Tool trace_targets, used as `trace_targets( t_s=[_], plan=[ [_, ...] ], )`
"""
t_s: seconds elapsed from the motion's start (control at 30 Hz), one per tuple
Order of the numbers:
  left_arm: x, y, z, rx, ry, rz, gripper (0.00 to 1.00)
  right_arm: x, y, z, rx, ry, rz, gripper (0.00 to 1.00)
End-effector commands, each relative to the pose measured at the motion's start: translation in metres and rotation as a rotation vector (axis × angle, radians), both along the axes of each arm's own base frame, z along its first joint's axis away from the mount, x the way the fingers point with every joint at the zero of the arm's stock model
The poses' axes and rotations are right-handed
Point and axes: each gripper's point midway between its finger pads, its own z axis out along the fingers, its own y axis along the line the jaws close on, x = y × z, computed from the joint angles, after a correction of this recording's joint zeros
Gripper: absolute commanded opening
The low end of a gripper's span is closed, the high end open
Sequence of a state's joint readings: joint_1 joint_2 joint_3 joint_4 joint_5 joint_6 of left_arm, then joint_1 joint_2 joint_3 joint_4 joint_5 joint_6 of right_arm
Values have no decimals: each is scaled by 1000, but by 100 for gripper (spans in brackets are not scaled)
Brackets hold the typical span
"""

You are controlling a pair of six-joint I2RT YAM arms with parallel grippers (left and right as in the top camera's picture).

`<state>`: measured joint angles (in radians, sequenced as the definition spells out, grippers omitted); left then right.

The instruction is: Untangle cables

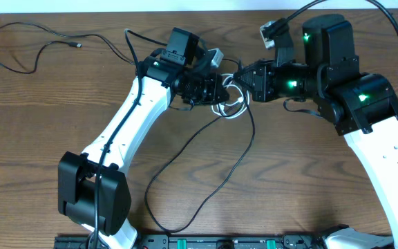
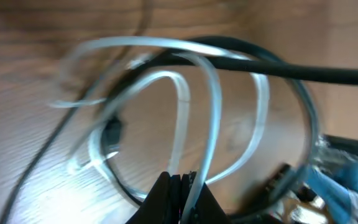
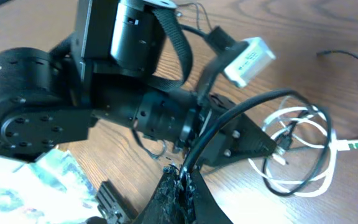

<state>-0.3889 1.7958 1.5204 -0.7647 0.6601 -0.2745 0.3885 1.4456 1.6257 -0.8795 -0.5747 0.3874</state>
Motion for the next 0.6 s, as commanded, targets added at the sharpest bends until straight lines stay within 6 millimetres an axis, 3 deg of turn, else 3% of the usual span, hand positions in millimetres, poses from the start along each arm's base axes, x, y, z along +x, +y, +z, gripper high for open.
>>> trace_targets(
  t_s=[0.0, 0.17, 0.23, 0.37, 0.57],
  plan=[
    [12, 37, -24, 227, 0, 154, 8, 1, -4, -1, -23, -3, -33, 1],
    [8, 101, -44, 555, 34, 365, 8, 11, -13, -2, -59, -31, -91, 1],
    [3, 124, -46, 673, 33, 414, 8, 17, -18, 12, -38, -77, -109, 1],
    [-1, 135, -47, 725, 44, 424, 7, 22, -36, 56, 9, -192, -161, 1],
    [-3, 154, -47, 766, 74, 494, 7, 17, -90, 139, 57, -382, -305, 1]
  ],
)
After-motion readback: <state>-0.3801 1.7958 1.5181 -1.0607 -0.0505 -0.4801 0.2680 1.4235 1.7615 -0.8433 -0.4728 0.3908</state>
